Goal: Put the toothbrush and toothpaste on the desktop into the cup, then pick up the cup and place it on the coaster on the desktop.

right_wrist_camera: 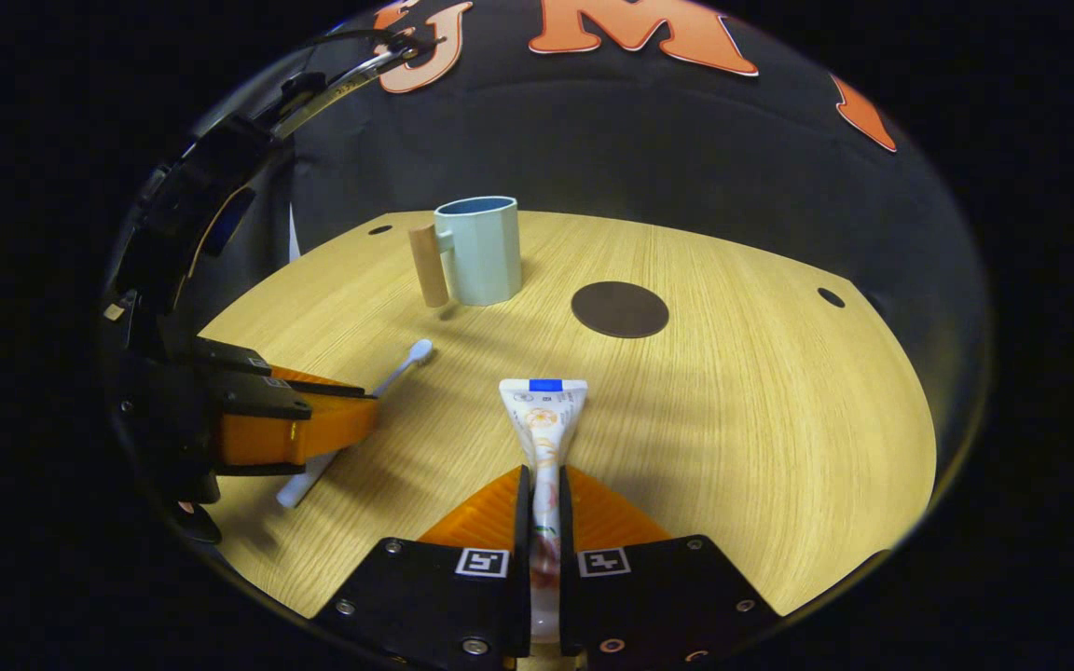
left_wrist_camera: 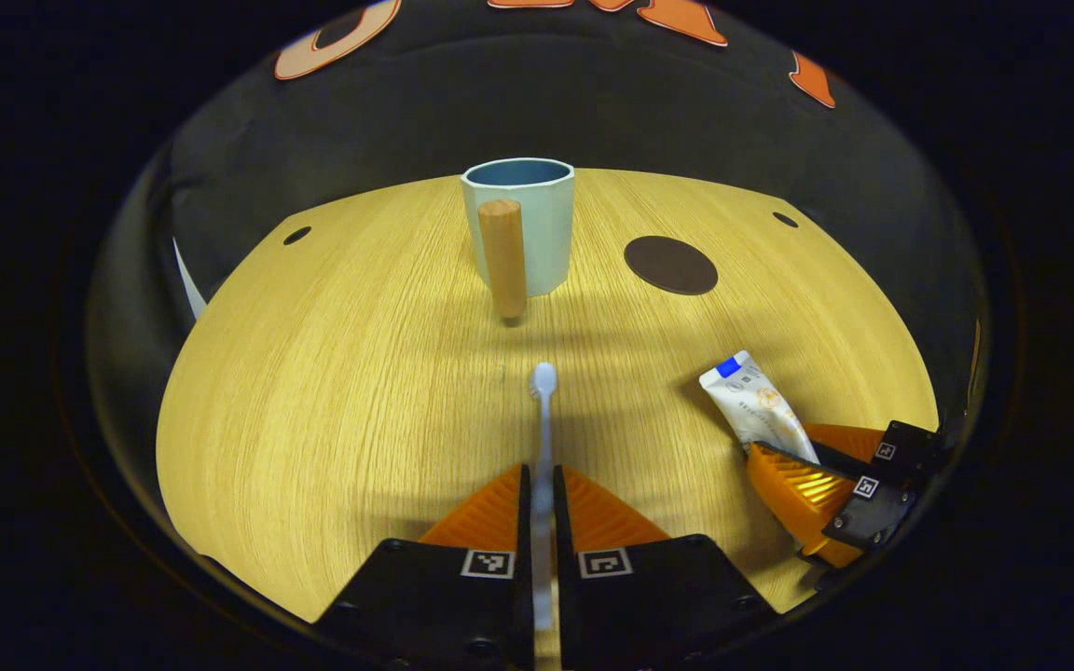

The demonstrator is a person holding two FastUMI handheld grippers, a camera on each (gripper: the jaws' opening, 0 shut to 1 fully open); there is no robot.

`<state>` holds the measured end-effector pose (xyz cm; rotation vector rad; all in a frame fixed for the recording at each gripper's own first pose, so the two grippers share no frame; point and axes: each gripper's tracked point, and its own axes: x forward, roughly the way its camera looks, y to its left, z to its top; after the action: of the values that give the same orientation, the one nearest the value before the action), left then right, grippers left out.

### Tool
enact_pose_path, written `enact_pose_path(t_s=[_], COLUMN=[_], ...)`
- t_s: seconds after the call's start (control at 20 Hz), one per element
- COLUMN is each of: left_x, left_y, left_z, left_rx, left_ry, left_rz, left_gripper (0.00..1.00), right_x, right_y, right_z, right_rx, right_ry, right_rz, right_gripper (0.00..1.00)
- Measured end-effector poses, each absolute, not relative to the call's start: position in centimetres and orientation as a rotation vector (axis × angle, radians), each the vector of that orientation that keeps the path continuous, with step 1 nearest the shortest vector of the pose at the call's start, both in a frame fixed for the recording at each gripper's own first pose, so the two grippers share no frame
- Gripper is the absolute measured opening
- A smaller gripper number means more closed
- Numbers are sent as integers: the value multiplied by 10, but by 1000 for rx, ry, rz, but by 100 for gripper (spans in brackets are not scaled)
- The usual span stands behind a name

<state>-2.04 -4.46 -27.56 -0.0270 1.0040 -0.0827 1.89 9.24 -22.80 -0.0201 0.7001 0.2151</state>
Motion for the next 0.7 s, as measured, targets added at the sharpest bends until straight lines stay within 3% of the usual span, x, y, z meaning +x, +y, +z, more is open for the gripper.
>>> enact_pose_path(t_s=[0.5, 0.7], left_x=[-25, -16], left_y=[-32, -33], left_z=[-330, -332], left_rx=[-120, -134], left_ry=[935, 841], left_rz=[-114, -136], left_gripper=[6, 6], right_x=[21, 21], right_y=[78, 75], right_z=[-176, -161], right_rx=[45, 66], right_ry=[564, 534], right_rz=[211, 207], right_gripper=[12, 12])
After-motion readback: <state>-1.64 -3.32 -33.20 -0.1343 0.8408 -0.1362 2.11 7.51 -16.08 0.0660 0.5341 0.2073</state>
